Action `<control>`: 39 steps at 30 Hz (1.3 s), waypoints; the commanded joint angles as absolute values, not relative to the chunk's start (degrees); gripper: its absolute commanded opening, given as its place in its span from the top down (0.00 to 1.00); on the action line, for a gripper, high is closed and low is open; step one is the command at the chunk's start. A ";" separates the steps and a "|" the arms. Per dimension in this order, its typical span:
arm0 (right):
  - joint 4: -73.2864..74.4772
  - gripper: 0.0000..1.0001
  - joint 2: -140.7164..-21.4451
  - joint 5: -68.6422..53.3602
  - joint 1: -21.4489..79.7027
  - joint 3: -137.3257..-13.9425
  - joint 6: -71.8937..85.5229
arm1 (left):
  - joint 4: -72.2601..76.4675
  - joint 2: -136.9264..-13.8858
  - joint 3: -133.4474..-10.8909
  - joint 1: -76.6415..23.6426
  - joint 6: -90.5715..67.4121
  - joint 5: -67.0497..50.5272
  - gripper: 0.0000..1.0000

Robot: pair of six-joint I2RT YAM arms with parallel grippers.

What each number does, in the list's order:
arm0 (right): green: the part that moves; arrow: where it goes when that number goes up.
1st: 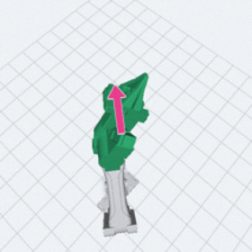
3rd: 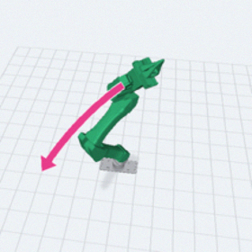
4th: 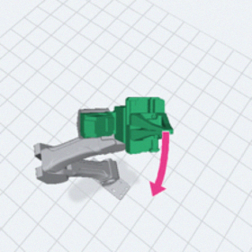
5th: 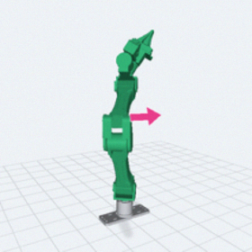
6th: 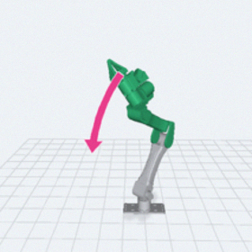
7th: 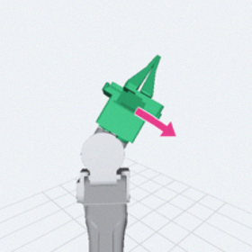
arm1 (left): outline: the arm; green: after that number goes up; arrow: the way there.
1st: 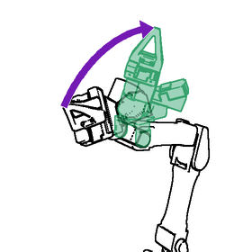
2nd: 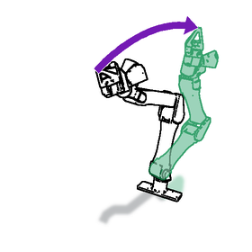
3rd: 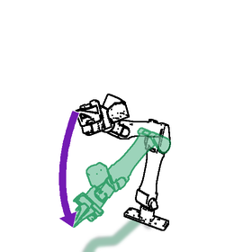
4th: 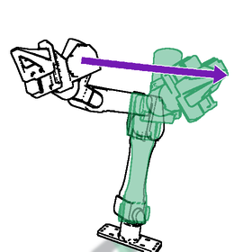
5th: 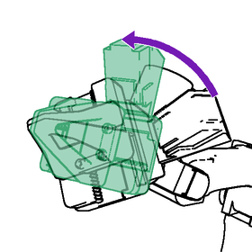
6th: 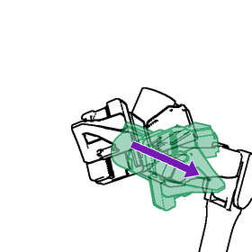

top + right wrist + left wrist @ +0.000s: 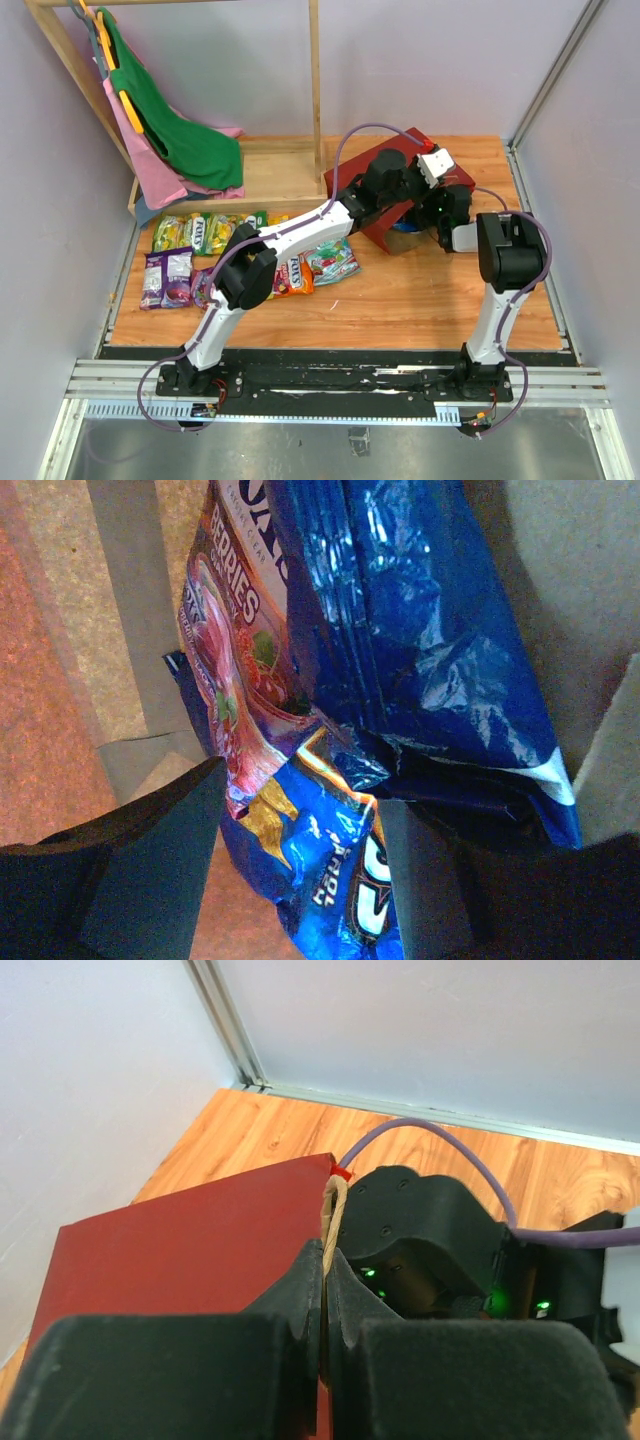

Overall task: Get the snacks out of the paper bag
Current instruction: Take out the snack from the paper bag.

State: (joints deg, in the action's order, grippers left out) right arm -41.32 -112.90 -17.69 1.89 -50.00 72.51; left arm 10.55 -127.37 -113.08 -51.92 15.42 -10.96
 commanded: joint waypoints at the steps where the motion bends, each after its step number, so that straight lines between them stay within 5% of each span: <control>1: -43.79 0.36 -117.02 -14.35 4.57 -53.38 73.62 | 10.81 -127.46 -115.02 -51.86 15.23 -10.81 1.00; 8: -50.90 0.44 -122.27 -13.18 6.03 -56.67 75.65 | 9.17 -126.86 -114.51 -51.86 16.20 -10.51 0.99; 19: -62.10 0.99 -124.43 -12.48 6.24 -57.03 75.45 | 8.20 -125.77 -112.95 -51.86 17.40 -9.63 0.99; 39: -46.77 0.99 -99.07 -11.01 6.04 -48.50 58.72 | 7.03 -124.10 -112.10 -51.35 16.29 -4.17 0.99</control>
